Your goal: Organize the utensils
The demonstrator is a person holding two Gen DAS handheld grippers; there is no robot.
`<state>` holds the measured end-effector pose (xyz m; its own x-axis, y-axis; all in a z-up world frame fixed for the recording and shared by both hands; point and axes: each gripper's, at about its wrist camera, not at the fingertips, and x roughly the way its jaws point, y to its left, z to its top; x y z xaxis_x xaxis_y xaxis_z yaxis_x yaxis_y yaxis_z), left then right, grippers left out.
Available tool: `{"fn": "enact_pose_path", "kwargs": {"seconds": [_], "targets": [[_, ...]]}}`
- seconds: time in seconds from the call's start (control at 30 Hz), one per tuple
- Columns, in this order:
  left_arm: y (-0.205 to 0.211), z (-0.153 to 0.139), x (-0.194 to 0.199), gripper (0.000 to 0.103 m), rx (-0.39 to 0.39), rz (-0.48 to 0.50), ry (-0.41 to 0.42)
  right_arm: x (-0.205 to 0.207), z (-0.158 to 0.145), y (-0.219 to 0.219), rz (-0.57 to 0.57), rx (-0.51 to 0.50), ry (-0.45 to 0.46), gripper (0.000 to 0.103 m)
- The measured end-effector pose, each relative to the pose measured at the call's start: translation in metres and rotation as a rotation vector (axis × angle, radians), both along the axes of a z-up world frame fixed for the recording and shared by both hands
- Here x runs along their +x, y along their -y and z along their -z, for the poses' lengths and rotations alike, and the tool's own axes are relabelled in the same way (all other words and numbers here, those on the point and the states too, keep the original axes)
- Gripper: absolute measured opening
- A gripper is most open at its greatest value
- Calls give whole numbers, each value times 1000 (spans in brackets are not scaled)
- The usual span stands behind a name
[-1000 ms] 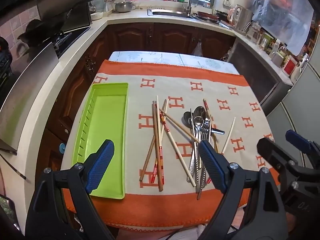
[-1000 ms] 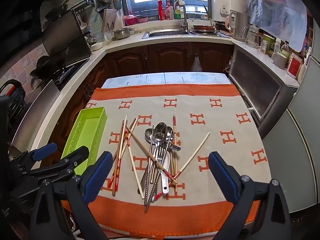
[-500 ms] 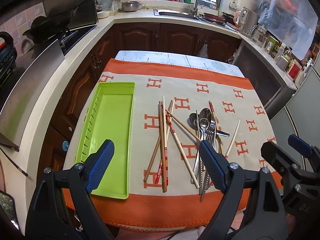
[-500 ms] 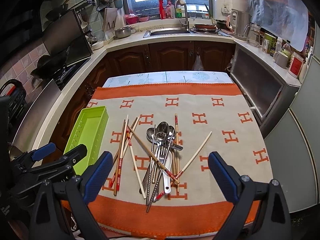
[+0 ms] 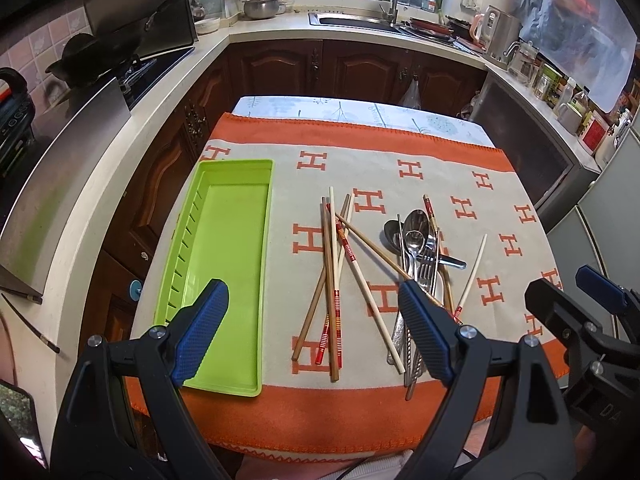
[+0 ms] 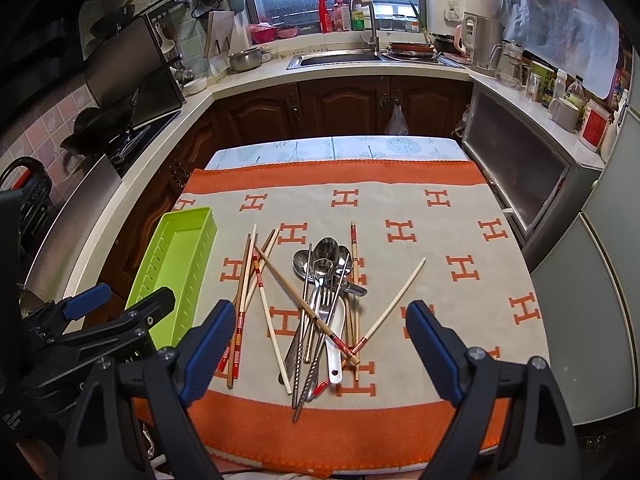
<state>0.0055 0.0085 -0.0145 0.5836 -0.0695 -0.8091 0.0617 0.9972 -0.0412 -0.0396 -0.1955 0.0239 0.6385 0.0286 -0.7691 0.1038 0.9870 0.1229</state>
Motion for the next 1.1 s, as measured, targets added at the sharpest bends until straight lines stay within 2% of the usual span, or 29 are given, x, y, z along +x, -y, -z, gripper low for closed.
{"fn": "enact_pose_path", "kwargs": {"seconds": [0.33, 1.1], "targets": [[7, 7, 4, 86, 10, 13, -29, 1, 5, 0, -6, 4, -16, 82], [11, 14, 7, 86, 18, 19, -57, -2, 8, 1, -2, 13, -17, 81]]}}
